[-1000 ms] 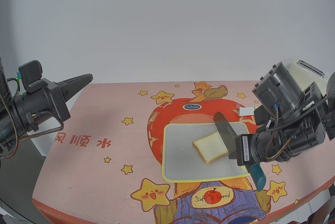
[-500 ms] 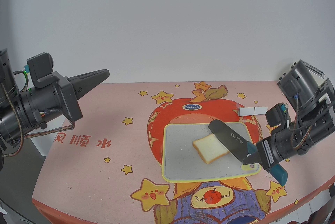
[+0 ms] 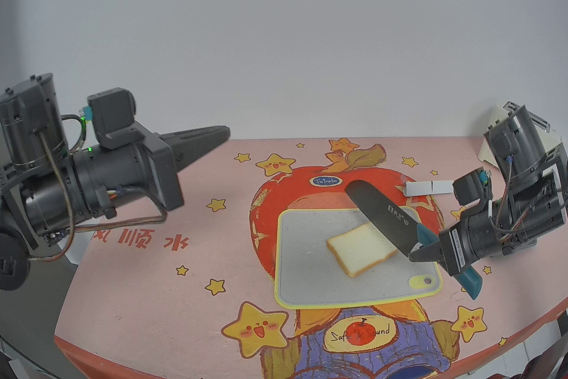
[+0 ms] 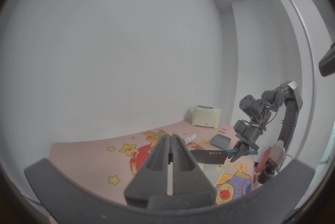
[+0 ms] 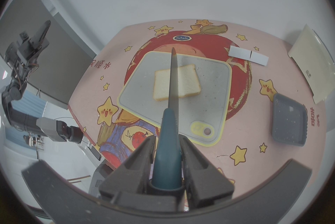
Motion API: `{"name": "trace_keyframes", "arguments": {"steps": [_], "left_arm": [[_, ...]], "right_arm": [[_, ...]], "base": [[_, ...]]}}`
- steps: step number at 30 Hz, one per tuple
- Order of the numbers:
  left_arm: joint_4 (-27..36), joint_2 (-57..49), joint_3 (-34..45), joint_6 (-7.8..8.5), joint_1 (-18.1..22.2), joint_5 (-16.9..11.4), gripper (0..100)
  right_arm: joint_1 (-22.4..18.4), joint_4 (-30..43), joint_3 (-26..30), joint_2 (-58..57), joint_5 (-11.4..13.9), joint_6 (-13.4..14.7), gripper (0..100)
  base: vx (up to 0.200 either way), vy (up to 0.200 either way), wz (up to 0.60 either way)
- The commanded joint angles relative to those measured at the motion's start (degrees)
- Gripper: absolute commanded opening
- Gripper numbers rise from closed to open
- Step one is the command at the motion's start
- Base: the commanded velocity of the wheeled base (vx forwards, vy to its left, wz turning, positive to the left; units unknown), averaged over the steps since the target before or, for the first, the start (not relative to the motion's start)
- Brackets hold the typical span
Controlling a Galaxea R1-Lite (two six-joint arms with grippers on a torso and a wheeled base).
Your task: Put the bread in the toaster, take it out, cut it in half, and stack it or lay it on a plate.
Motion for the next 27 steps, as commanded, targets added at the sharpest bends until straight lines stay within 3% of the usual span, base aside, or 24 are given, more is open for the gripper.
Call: {"name": "trace_keyframes", "arguments": {"steps": [1, 7, 13, 22, 27], "left_arm": [[-0.1, 5.0, -1.0, -0.02, -2.9, 0.1, 0], [-0.2, 8.9, -3.8, -0.02, -4.5, 0.1, 0], [0.0, 12.5, -7.0, -0.02, -7.0, 0.1, 0], [0.1, 20.3, -13.3, -0.02, -8.6, 0.4, 0], [3.6, 23.6, -18.4, -0.02, -9.1, 0.4, 0]], "right_arm": [[-0.3, -0.4, 1.4, 0.0, 0.3, -0.5, 0], [0.1, -1.6, 2.1, 0.0, 1.2, -1.4, 0], [0.1, -10.6, 6.5, 0.3, 2.5, -2.4, 0], [0.4, -10.9, 7.7, 0.1, 2.4, -3.1, 0], [0.4, -10.7, 7.8, 0.3, 2.1, -3.2, 0]], "base": [[0.0, 0.0, 0.0], [0.0, 0.0, 0.0], [0.0, 0.0, 0.0], [0.0, 0.0, 0.0], [0.0, 0.0, 0.0]]}}
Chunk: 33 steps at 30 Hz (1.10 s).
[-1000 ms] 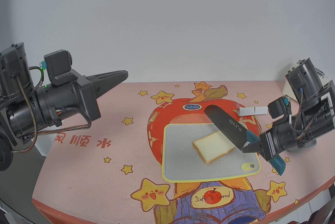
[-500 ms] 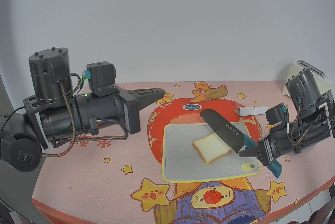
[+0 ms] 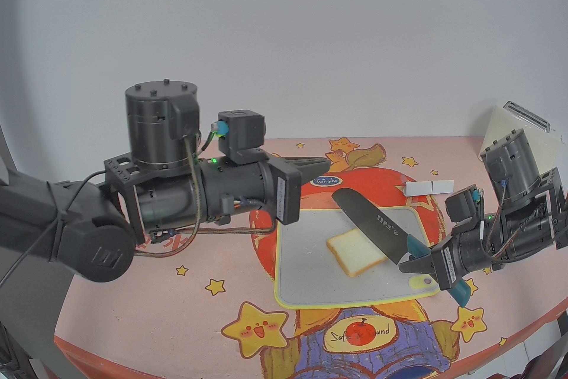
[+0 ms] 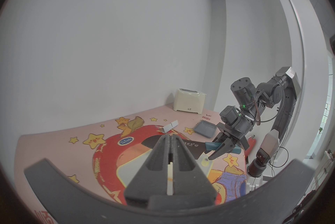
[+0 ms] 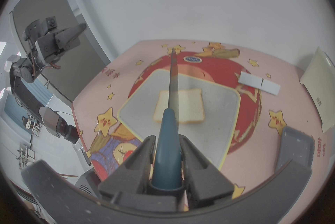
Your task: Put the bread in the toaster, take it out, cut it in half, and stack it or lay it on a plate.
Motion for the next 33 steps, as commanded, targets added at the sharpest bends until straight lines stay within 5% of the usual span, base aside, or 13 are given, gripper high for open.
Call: {"name": "trace_keyframes", "arguments": {"steps": [1, 33], "left_arm": [[2.8, 5.0, -4.9, -0.04, -0.8, 0.0, 0], [3.4, 13.8, -12.6, -0.04, -2.2, 0.0, 0]], "right_arm": [[0.0, 0.2, 0.2, 0.2, -0.2, -0.1, 0], [0.4, 0.3, 1.1, 2.6, -1.1, -0.4, 0]], "base": [[0.0, 0.0, 0.0], [0.0, 0.0, 0.0]]}}
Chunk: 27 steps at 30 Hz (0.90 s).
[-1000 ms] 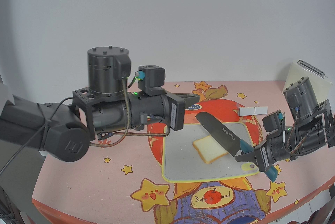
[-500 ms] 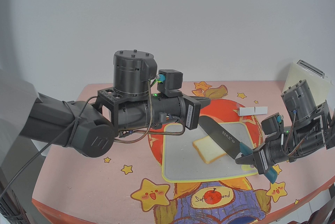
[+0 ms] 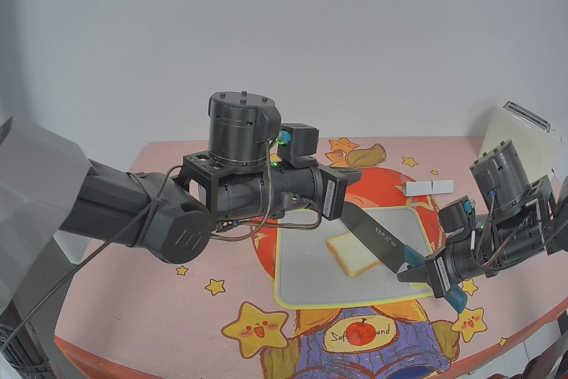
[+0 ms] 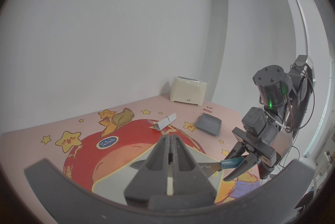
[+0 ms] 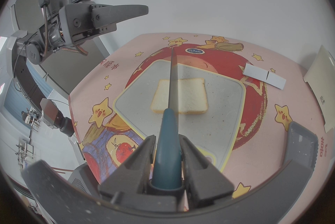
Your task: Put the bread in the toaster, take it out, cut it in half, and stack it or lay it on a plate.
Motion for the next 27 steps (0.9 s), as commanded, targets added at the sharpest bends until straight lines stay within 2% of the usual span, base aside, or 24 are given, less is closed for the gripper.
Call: {"name": "trace_keyframes", "arguments": {"steps": [1, 14, 18, 19, 21, 22, 27], "left_arm": [[-0.1, 1.3, -0.6, -0.04, -0.6, 0.0, 0], [-0.1, 5.0, -3.5, 0.05, -0.3, -0.9, 0], [-0.1, 6.0, -4.4, -0.04, 0.2, -4.9, 0], [-0.1, 6.1, -4.5, -0.04, 0.3, -5.1, 0], [-0.1, 6.1, -4.7, -0.13, 1.7, -8.7, 0], [-0.1, 6.1, -5.0, -0.13, 1.9, -9.5, 0], [0.4, 6.1, -5.2, -0.13, 3.0, -11.0, 0]], "right_arm": [[0.3, 0.0, 0.1, 0.5, -0.3, 0.0, 0], [0.4, 0.0, 0.2, 0.4, -0.3, 0.0, 0], [0.4, 0.0, 0.2, 0.3, -0.3, 0.0, 0], [0.4, 0.0, 0.2, 0.3, -0.3, 0.0, 0], [0.4, 0.0, 0.2, 0.2, -0.3, 0.0, 0], [0.4, 0.0, 0.2, 0.1, -0.3, 0.0, 0], [0.4, 0.0, 0.2, 0.1, -0.3, 0.0, 0]], "base": [[0.0, 0.0, 0.0], [0.0, 0.0, 0.0], [0.0, 0.0, 0.0], [0.0, 0.0, 0.0], [0.0, 0.0, 0.0], [0.0, 0.0, 0.0], [0.0, 0.0, 0.0]]}}
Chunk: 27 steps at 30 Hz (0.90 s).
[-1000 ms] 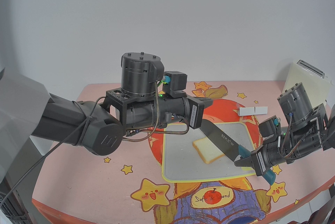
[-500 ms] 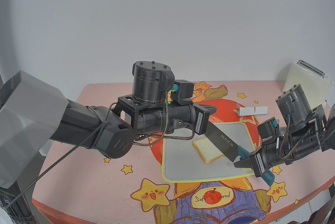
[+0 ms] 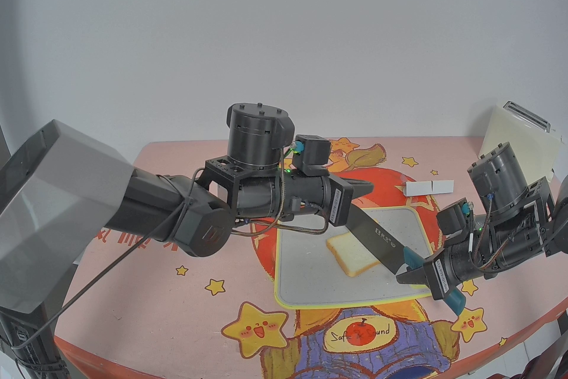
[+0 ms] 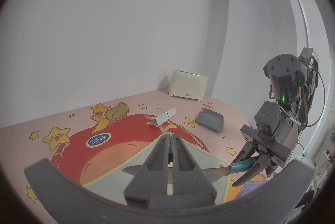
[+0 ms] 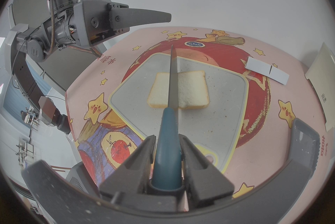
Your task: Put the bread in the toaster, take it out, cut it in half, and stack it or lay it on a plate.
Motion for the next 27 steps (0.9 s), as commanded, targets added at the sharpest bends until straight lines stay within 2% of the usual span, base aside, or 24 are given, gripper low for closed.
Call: {"name": "trace_keyframes", "arguments": {"steps": [1, 27], "left_arm": [[0.7, 0.1, 0.2, -0.03, 1.3, -1.4, 0], [0.4, 3.4, 0.3, 0.06, 0.8, -1.7, 0]], "right_arm": [[0.1, 0.0, 0.0, -0.1, 0.0, 0.0, 0], [0.0, 0.0, 0.2, 0.1, 0.0, 0.0, 0]], "base": [[0.0, 0.0, 0.0], [0.0, 0.0, 0.0]]}}
